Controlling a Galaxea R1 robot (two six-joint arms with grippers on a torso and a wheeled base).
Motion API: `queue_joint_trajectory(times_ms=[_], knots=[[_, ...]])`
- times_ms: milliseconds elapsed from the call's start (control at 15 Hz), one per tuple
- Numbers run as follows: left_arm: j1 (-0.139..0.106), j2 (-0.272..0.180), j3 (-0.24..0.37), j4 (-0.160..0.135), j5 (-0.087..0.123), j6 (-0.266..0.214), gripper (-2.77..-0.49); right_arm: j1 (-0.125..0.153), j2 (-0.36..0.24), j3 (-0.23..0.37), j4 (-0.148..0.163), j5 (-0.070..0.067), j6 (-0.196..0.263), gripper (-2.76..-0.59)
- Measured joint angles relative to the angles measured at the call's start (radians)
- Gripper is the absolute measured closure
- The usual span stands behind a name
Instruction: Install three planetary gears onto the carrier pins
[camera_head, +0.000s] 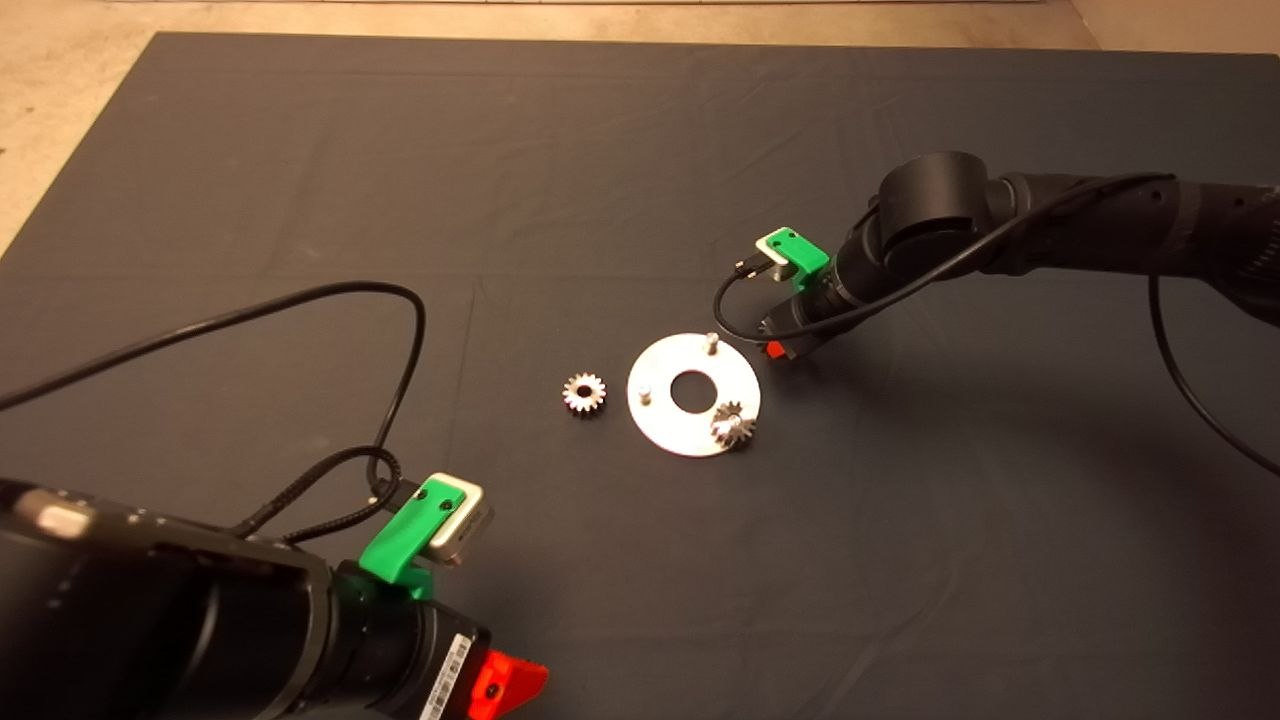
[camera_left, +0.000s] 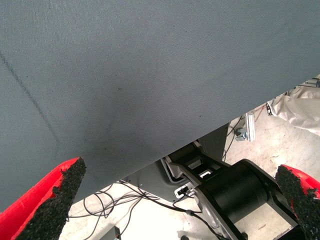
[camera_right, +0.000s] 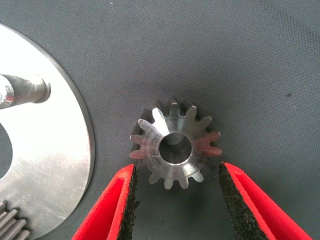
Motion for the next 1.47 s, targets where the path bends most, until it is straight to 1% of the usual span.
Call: queue_joint_trajectory(times_ms=[67,467,533,600,733,1000,1267,1333,1400,1467], knots=[[0.0,0.0,0.0,0.0,0.0,0.0,-2.77,0.0,0.0,0.0,0.0,0.002,0.0,-1.19],[0.0,0.0,0.0,0.0,0.0,0.0,-2.77,0.0,0.0,-0.003,0.0,0.004,0.0,-1.19],[0.0,0.0,0.0,0.0,0.0,0.0,-2.77,0.0,0.0,-0.011,0.0,0.008,0.0,-1.28],[0.0,0.0,0.0,0.0,0.0,0.0,-2.77,0.0,0.0,-0.015,0.0,0.011,-0.001,-1.31],[0.0,0.0,0.0,0.0,0.0,0.0,-2.77,0.0,0.0,-0.015,0.0,0.018,-0.004,-1.31],[0.0,0.0,0.0,0.0,0.0,0.0,-2.77,0.0,0.0,-0.016,0.0,0.018,-0.004,-1.31],[0.0,0.0,0.0,0.0,0.0,0.0,-2.77,0.0,0.0,-0.016,0.0,0.019,-0.004,-1.23],[0.0,0.0,0.0,0.0,0.0,0.0,-2.77,0.0,0.0,-0.016,0.0,0.021,-0.004,-1.13],[0.0,0.0,0.0,0.0,0.0,0.0,-2.77,0.0,0.001,-0.016,0.0,0.022,-0.004,-1.11],[0.0,0.0,0.0,0.0,0.0,0.0,-2.77,-0.001,0.001,-0.016,0.0,0.022,-0.004,-1.05]])
